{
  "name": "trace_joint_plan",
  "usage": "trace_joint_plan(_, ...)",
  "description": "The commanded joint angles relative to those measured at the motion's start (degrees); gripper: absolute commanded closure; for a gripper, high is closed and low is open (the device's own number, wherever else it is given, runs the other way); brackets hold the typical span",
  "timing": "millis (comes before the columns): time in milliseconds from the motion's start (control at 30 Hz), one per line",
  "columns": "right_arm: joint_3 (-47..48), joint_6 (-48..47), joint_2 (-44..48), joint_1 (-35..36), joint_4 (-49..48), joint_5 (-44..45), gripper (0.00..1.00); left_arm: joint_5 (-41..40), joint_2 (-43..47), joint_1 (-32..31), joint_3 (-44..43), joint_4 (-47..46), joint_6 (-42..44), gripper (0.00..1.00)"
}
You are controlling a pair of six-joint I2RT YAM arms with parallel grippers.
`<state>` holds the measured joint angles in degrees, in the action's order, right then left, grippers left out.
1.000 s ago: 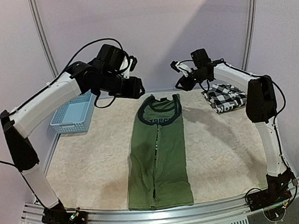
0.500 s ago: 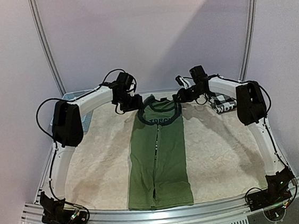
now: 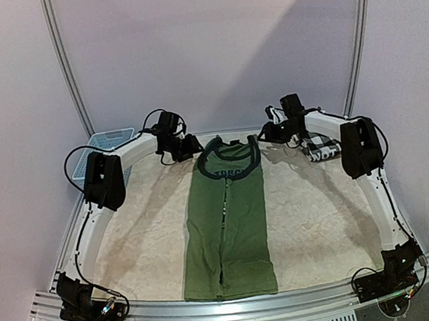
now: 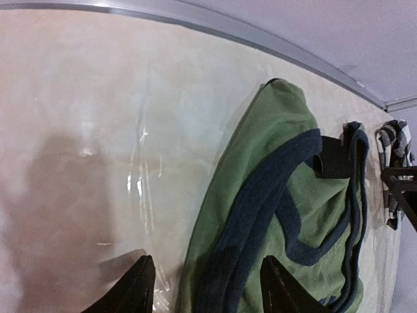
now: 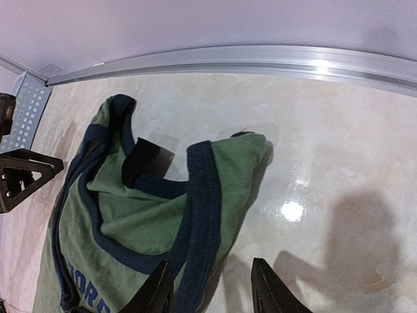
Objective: Fold and stack the mixed laundry pile
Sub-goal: Rotate the rectangle-folded tank top at the center of the board.
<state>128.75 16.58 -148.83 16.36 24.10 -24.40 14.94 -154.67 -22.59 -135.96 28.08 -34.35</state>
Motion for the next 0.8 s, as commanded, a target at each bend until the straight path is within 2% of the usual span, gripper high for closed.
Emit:
trace_joint_plan(0, 1.2, 2.6, -3.3, -0.2, -0.7, 1.4, 0.58, 3.1, -4.2, 0.2, -5.4, -1.4, -2.7, 0.45)
trace_joint_plan(167, 0.7, 5.3, -4.7, -0.2, -0.9, -1.2, 0.56, 4.8, -7.6, 0.4, -8.4, -2.2, -4.7, 0.48)
trace_joint_plan(433, 0.7, 6.6, -5.8, 0.0, -1.7, -3.6, 0.57, 5.4, -9.9, 0.4, -9.4, -3.0, -7.0, 0.60)
trace_joint_plan(533, 0.6, 7.9, -6.2, 0.1, -2.4, -4.8, 0.60, 5.5, -10.5, 0.7, -9.5, -4.3, -8.4, 0.66)
trace_joint_plan(767, 1.2, 9.2, -6.8, 0.2, -3.3, -4.9, 0.72, 6.5, -13.4, 0.9, -12.6, -5.0, -10.6, 0.72)
